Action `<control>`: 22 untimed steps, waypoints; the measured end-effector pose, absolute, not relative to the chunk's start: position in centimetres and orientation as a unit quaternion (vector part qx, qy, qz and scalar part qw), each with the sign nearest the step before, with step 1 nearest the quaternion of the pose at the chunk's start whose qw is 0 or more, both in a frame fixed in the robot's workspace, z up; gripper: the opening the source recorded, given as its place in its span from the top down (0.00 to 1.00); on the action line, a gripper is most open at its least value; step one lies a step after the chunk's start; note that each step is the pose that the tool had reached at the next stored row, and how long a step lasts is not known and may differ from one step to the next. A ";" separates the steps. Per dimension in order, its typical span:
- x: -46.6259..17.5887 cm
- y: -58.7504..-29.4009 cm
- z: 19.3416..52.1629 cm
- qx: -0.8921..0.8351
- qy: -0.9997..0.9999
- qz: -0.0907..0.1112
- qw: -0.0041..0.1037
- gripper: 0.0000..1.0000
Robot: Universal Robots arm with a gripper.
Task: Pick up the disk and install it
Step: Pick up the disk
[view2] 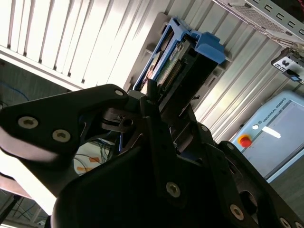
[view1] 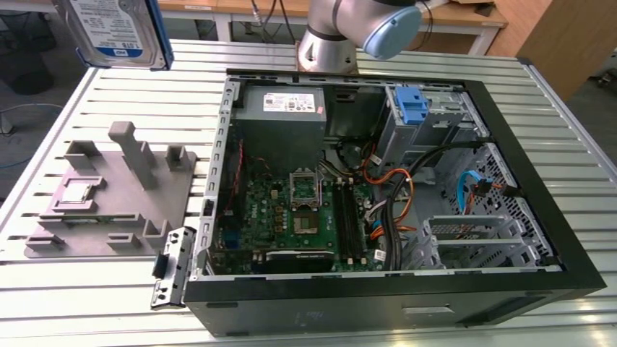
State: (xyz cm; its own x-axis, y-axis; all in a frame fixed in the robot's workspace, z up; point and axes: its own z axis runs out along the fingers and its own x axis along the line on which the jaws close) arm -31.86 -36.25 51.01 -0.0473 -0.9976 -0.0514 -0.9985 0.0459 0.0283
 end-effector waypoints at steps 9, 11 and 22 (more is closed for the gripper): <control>-31.6 -36.2 51.0 -0.690 0.723 0.028 0.009 0.65; -31.6 -36.2 51.0 -0.690 0.723 0.028 0.009 0.65; -30.5 -36.2 51.0 -0.690 0.723 0.028 0.009 0.65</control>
State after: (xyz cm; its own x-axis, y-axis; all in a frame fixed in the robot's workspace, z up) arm -30.54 -36.25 51.00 -0.0473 -0.9976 -0.0514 -0.9985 0.0459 0.0286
